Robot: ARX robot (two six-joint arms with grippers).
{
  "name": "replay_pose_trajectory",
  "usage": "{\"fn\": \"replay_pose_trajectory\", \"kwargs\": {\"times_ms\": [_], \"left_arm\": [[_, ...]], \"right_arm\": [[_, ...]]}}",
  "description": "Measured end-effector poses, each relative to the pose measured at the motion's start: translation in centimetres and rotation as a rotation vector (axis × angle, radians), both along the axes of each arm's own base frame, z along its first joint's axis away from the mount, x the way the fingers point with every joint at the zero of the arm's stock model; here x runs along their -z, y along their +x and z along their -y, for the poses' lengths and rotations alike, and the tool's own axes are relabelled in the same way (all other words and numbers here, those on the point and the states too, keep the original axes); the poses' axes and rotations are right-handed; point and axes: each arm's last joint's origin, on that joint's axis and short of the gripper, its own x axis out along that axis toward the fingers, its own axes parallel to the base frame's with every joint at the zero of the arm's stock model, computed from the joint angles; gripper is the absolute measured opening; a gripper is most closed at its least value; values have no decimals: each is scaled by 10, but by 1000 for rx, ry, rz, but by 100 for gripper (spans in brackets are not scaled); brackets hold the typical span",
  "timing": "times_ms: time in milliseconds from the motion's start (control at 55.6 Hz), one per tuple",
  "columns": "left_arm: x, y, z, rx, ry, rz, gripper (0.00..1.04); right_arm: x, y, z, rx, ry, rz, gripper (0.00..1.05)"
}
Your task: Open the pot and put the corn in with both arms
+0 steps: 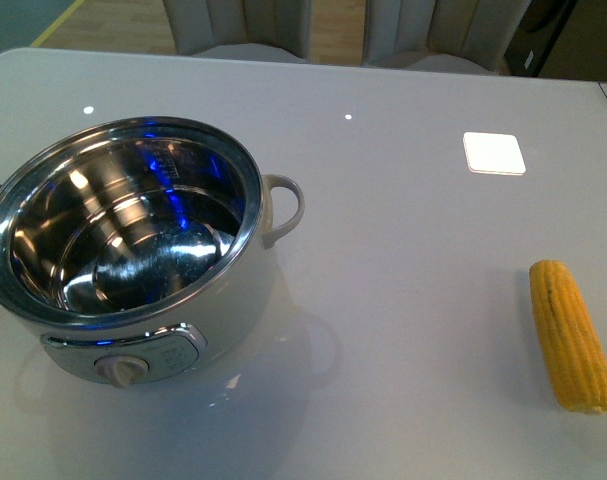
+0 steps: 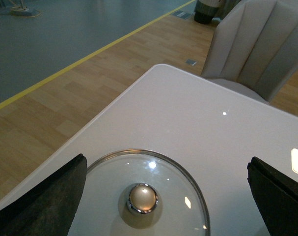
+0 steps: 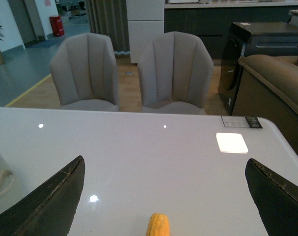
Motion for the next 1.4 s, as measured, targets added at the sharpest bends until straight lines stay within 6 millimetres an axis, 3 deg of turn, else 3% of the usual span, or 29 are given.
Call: {"fn": "replay_pose_trajectory", "kwargs": {"times_ms": [198, 522, 719, 989, 1151, 1403], "left_arm": [[-24, -33, 30, 61, 12, 62, 98], [-41, -73, 67, 165, -47, 100, 98], [-36, -86, 77, 196, -77, 76, 98], [-35, -87, 77, 197, -79, 76, 98], [-35, -91, 89, 256, 109, 166, 72], [-41, -99, 105, 263, 159, 180, 29]], "right_arm": [[0, 0, 0, 0, 0, 0, 96], [0, 0, 0, 0, 0, 0, 96], [0, 0, 0, 0, 0, 0, 96], [0, 0, 0, 0, 0, 0, 96], [0, 0, 0, 0, 0, 0, 96], [0, 0, 0, 0, 0, 0, 96]]}}
